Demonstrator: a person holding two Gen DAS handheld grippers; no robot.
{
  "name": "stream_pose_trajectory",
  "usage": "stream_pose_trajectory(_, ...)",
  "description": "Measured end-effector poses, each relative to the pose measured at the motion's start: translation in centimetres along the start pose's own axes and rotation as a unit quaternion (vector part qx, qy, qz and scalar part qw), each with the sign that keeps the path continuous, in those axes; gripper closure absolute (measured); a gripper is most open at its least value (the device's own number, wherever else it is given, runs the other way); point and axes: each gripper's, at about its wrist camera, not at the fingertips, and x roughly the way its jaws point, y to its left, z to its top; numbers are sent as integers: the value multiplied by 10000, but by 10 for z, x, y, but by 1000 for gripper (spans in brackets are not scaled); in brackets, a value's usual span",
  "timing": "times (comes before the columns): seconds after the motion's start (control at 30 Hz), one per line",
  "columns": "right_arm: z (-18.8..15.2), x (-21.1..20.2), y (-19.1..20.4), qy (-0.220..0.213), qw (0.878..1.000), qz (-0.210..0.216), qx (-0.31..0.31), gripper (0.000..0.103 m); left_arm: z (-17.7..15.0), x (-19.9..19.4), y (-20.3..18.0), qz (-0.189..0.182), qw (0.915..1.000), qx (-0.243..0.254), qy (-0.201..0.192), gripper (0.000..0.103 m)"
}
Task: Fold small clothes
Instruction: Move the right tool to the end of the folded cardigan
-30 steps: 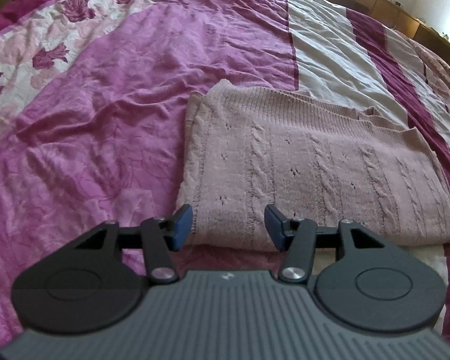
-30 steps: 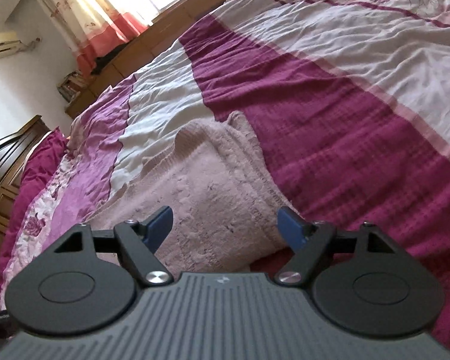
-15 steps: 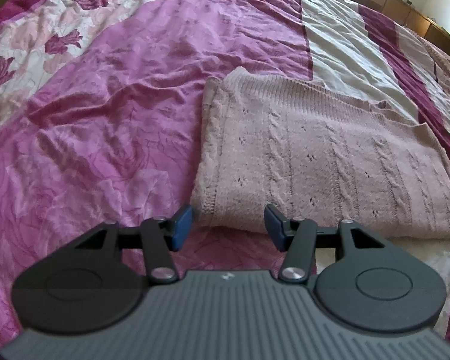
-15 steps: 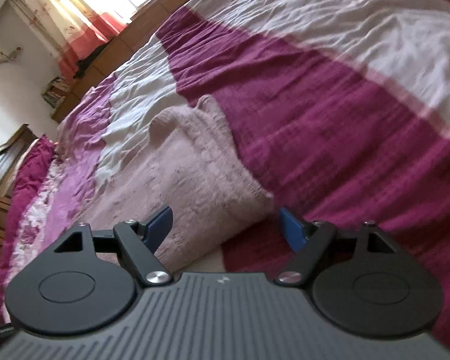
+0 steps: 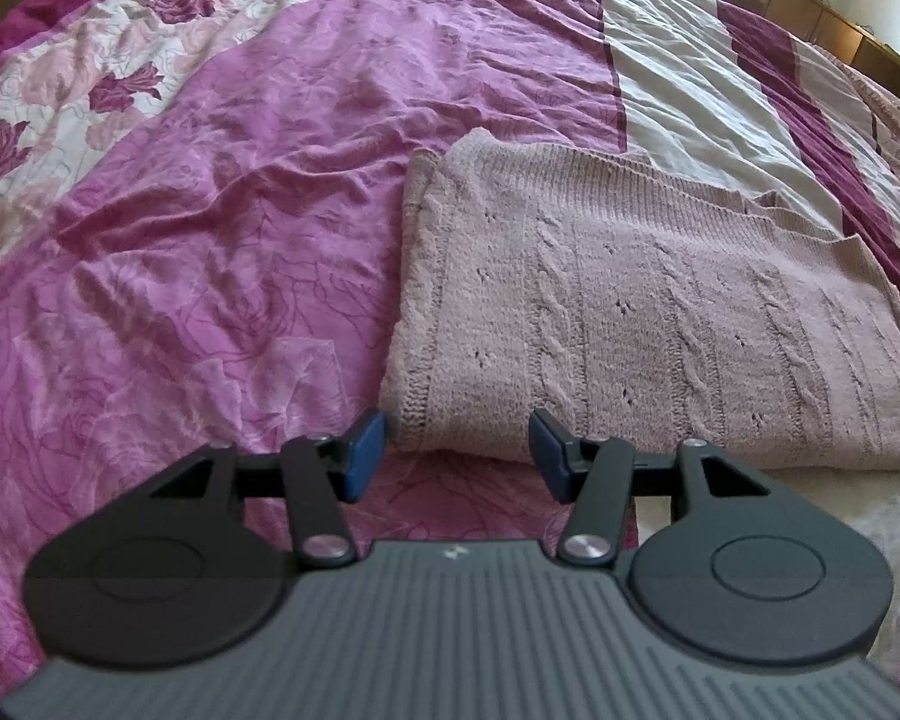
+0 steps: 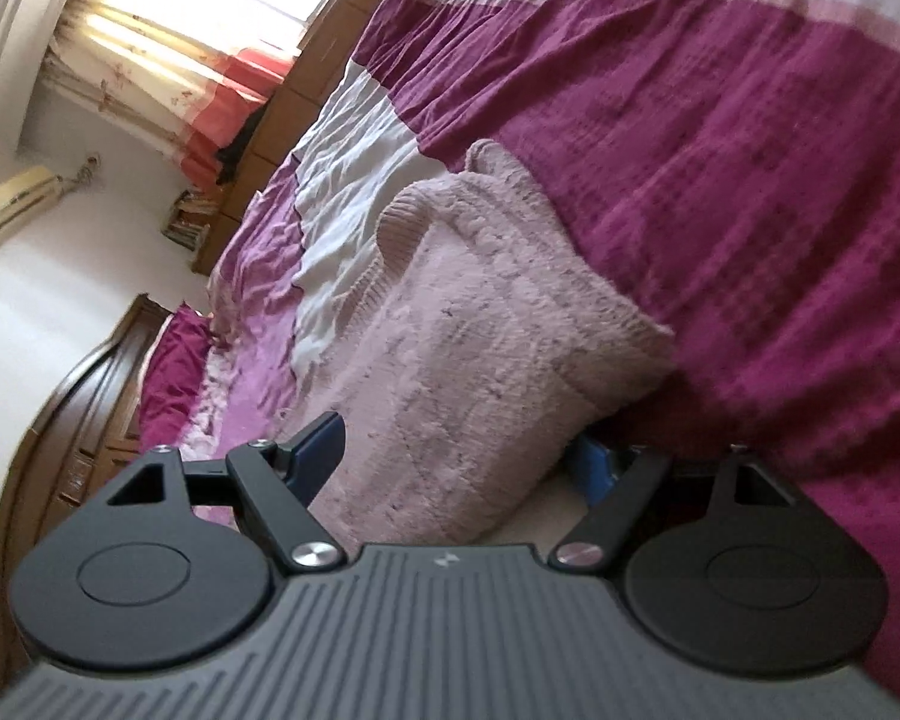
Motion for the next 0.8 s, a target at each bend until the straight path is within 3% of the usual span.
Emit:
stream_pose_trajectory(0.53, 8, 27, 6, -173, 9995, 25, 260, 22, 0, 0, 0, 25, 10000, 32, 26, 48)
stream_pose_trajectory(0.7, 9, 31, 4, -267, 9992, -50, 303, 35, -1, 1, -1, 31, 10000, 63, 47, 48)
stream_pose_trajectory(0.8, 12, 32, 0, -277, 9988, 26, 392, 37, 0, 1, -1, 33, 10000, 57, 61, 48)
